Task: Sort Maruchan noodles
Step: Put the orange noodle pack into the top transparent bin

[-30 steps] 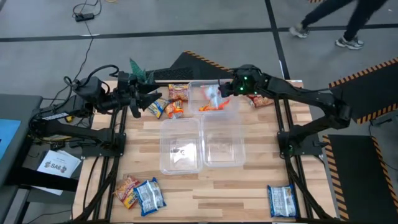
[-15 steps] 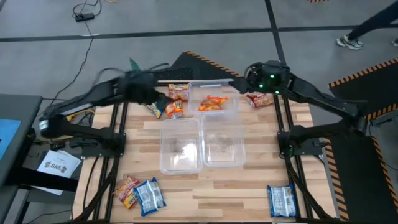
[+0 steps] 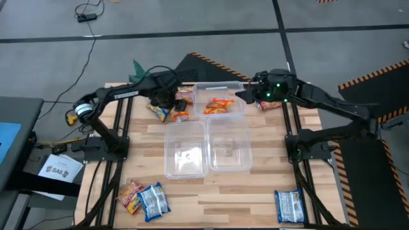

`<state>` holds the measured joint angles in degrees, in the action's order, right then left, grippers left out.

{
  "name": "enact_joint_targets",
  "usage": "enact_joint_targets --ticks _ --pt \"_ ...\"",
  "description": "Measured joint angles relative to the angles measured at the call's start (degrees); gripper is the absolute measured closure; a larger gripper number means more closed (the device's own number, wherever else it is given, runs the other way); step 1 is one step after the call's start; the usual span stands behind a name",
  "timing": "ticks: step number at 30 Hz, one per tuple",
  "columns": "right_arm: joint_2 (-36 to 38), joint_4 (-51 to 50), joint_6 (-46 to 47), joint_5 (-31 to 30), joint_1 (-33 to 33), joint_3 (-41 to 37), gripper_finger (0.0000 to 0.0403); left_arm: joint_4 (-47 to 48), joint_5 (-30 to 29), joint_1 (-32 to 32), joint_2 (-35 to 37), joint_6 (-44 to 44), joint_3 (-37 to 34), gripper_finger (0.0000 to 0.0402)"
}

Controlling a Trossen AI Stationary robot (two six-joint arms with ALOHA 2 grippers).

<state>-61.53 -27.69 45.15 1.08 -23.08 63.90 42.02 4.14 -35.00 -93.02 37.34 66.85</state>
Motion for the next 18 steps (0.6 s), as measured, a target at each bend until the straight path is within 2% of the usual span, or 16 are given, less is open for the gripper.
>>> enact_joint_targets --ticks 4,8,10,15,18 --pt "-1.56 -0.21 0.01 -0.03 0.50 0.00 0.0117 -0.60 -4.63 1.59 -1.91 1.16 0.00 0.0168" --pt "-1.58 -0.01 0.00 -0.13 0.49 0.00 0.0117 -2.95 -5.05 2.59 -3.91 0.20 0.00 0.0187" --pt "-1.58 -0.17 0.00 -0.13 0.49 0.00 0.0117 -2.92 -5.49 3.23 -5.67 -0.86 0.02 0.0222" --pt "-0.29 -0.08 -0.02 -0.13 0.44 -0.01 0.0117 -3.10 -4.45 5.03 -9.52 -3.67 0.24 0.0376" --pt "0.12 -0.15 -0.02 -0.13 0.44 -0.02 0.0117 -3.79 -6.10 6.15 -8.69 -3.75 0.11 0.0395"
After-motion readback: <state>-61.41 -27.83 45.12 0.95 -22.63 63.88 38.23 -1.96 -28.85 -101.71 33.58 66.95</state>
